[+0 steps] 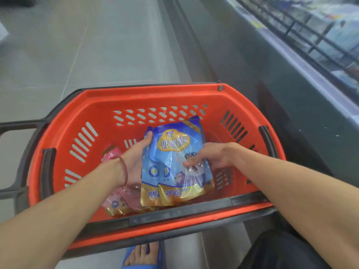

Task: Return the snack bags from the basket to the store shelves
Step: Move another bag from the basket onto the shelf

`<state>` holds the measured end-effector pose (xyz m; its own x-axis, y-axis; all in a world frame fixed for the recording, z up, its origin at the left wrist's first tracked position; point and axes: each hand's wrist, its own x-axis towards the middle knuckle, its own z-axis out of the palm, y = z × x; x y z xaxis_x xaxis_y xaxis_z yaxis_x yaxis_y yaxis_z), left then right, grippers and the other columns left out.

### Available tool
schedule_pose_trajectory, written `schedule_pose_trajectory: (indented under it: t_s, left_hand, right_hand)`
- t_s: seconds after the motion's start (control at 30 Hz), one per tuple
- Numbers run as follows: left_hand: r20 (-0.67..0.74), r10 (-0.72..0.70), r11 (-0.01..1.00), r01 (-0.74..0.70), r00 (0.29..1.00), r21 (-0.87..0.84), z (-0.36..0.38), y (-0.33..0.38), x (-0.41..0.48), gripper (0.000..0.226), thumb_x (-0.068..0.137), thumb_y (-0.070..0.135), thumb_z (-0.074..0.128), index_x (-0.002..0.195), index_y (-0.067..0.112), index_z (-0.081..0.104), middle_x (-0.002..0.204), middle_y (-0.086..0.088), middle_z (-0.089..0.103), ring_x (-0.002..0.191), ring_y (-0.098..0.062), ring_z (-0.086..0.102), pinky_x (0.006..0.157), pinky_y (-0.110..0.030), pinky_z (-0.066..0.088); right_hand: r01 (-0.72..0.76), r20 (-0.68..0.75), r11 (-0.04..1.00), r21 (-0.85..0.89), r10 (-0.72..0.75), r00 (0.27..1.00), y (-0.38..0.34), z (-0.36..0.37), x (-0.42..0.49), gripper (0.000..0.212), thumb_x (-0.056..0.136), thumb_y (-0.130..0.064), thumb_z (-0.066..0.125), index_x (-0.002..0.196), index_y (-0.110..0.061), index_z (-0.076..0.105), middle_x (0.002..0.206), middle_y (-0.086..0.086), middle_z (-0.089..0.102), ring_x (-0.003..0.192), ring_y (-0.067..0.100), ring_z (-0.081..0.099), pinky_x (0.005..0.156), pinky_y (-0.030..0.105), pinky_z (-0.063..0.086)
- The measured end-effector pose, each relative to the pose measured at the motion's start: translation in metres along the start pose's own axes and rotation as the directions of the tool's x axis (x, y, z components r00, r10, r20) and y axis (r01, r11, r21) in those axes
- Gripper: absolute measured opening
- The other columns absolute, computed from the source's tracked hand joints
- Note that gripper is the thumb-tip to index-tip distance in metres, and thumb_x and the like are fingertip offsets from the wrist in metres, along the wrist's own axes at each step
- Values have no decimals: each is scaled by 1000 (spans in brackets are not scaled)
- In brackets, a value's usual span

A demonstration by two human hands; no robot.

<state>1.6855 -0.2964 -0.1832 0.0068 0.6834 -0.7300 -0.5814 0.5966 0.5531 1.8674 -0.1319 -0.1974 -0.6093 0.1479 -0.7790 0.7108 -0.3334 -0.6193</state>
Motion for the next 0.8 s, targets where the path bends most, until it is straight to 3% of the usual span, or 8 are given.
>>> schedule_pose_trajectory:
  t_s: [0.1, 0.23, 0.4, 0.5, 0.57, 0.6, 0.73, 0.8]
  left_hand:
    - [79, 8, 996, -15, 997, 93, 5, -1, -6, 63, 83, 65, 56, 120, 15, 70, 125, -17, 67, 116, -37, 62, 86, -52, 57]
    - [-4, 64, 980, -62, 998, 189, 17, -3, -10, 62, 77, 58, 70, 124, 18, 66, 121, -15, 69, 117, -35, 63, 91, -51, 55]
    - [-217, 242, 948, -183, 946, 261, 32, -9, -12, 41, 86, 26, 71, 122, 7, 65, 108, -17, 73, 88, -31, 73, 67, -44, 62]
    - [-331, 327, 937, -257, 885, 238, 37, -8, -15, 36, 84, 17, 74, 118, 7, 67, 110, -19, 72, 99, -36, 70, 84, -51, 58]
    - [-418, 371, 926, -296, 829, 236, 38, -5, -18, 36, 75, 13, 82, 108, 6, 71, 102, -18, 74, 92, -35, 72, 81, -52, 58]
    - [-453, 391, 918, -309, 801, 247, 38, -2, -20, 35, 70, 13, 86, 101, 7, 73, 97, -17, 75, 89, -34, 73, 79, -53, 59]
    - [-508, 466, 884, -353, 724, 307, 42, 8, -23, 36, 63, 19, 91, 93, 9, 74, 88, -11, 76, 75, -25, 74, 63, -42, 63]
    - [-491, 518, 854, -398, 700, 335, 43, 13, -21, 32, 65, 24, 90, 90, 12, 74, 82, -7, 76, 65, -20, 73, 51, -34, 61]
  right_hand:
    - [34, -36, 993, 110, -30, 999, -2, 0, -4, 49, 82, 1, 74, 130, 6, 62, 133, 25, 62, 124, 41, 59, 110, 58, 44]
    - [37, -55, 990, 136, -30, 998, -1, 0, -11, 57, 82, -6, 79, 135, 3, 60, 136, 22, 63, 130, 38, 58, 112, 53, 44]
    - [104, -135, 990, 94, -91, 987, -7, 3, -18, 63, 80, -15, 84, 135, 1, 58, 131, 19, 67, 123, 36, 64, 111, 52, 45]
    - [159, -139, 983, 87, -146, 979, -8, 4, -24, 46, 85, -17, 81, 124, -1, 65, 112, 14, 75, 98, 29, 75, 84, 42, 61]
    - [187, -88, 975, 121, -177, 980, -9, 5, -31, 26, 90, -17, 75, 113, -6, 69, 95, 8, 77, 72, 21, 76, 56, 28, 58]
    - [195, -75, 972, 134, -186, 980, -9, 6, -35, 19, 92, -17, 74, 108, -8, 69, 89, 6, 76, 67, 20, 75, 52, 26, 55]
    - [253, -113, 949, 188, -235, 965, -11, 13, -45, 26, 92, -18, 72, 115, -6, 69, 104, 12, 71, 99, 35, 70, 74, 39, 53]
    - [295, -158, 933, 209, -265, 951, -14, 12, -51, 14, 89, -17, 75, 101, -12, 70, 97, 10, 71, 90, 35, 71, 66, 37, 52]
